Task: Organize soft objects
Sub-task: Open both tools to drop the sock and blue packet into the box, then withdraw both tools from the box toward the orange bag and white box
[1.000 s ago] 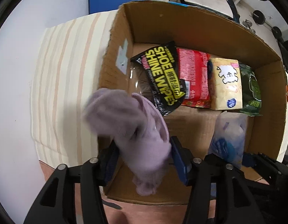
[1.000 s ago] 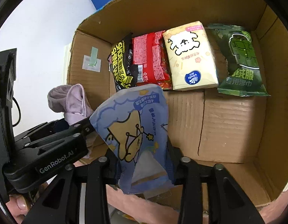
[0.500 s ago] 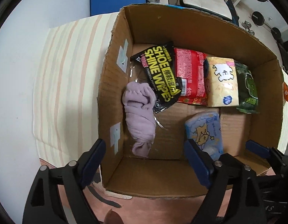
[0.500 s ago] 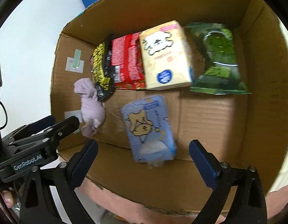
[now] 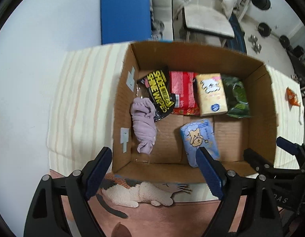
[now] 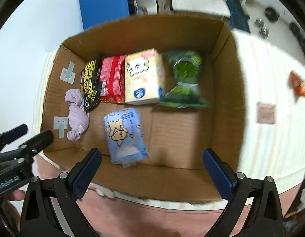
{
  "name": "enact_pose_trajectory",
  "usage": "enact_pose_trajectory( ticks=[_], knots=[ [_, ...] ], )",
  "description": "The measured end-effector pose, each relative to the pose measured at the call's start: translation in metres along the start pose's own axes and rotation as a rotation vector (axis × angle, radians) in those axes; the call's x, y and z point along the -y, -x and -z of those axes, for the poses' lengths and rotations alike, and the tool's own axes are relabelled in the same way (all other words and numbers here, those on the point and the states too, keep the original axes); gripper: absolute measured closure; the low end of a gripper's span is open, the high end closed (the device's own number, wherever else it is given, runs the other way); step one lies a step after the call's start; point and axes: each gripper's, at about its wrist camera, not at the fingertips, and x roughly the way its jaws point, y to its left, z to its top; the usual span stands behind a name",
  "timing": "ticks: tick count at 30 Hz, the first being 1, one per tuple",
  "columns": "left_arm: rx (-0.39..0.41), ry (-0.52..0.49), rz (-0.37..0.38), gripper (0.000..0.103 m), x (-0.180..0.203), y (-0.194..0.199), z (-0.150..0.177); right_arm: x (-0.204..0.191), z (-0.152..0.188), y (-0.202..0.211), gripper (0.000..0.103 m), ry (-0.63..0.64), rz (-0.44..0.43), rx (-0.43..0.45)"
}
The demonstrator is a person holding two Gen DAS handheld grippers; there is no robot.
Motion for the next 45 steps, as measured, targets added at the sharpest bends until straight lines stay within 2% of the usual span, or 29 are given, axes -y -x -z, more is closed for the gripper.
enact_pose_trajectory(
  ticks=[5, 13, 17, 20, 22, 24, 27, 30, 34, 39, 43, 45],
  knots=[
    [0.093, 0.045, 0.022, 0.016, -0.004, 0.038, 0.027, 0.008, 0.02, 0.046, 0.0, 0.021, 0.042, 0.108],
    [0.156, 0.055, 0.019, 0.016, 0.006, 0.072, 0.053, 0.014, 0.052, 0.104, 0.0, 0.038, 0.031, 0.222],
    [0.196, 0.063, -0.012, 0.016, 0.012, 0.091, 0.063, 0.016, 0.064, 0.12, 0.0, 0.048, -0.004, 0.241],
    [0.224, 0.073, -0.044, 0.016, 0.024, 0.104, 0.064, 0.023, 0.07, 0.127, 0.0, 0.03, -0.063, 0.248],
    [0.245, 0.072, -0.054, 0.016, 0.035, 0.113, 0.063, 0.036, 0.072, 0.13, 0.0, -0.008, -0.141, 0.249],
    [0.268, 0.05, -0.076, 0.016, 0.052, 0.121, 0.058, 0.051, 0.075, 0.135, 0.0, -0.041, -0.156, 0.266],
    [0.293, -0.008, -0.102, 0.016, 0.088, 0.129, 0.045, 0.085, 0.073, 0.142, 0.0, -0.111, -0.171, 0.291],
    [0.296, -0.078, -0.095, 0.016, 0.134, 0.129, 0.024, 0.134, 0.07, 0.15, 0.0, -0.191, -0.175, 0.303],
    [0.258, -0.172, -0.04, 0.016, 0.21, 0.118, -0.006, 0.217, 0.064, 0.16, 0.0, -0.293, -0.102, 0.325],
    [0.096, -0.249, 0.129, 0.016, 0.321, 0.073, -0.056, 0.323, 0.054, 0.159, 0.0, -0.402, -0.007, 0.312],
    [-0.083, -0.222, 0.257, 0.016, 0.402, 0.017, -0.092, 0.42, 0.041, 0.143, 0.0, -0.477, 0.087, 0.259],
    [-0.154, -0.202, 0.296, 0.016, 0.439, -0.01, -0.111, 0.469, 0.033, 0.126, 0.0, -0.518, 0.12, 0.222]
  ],
)
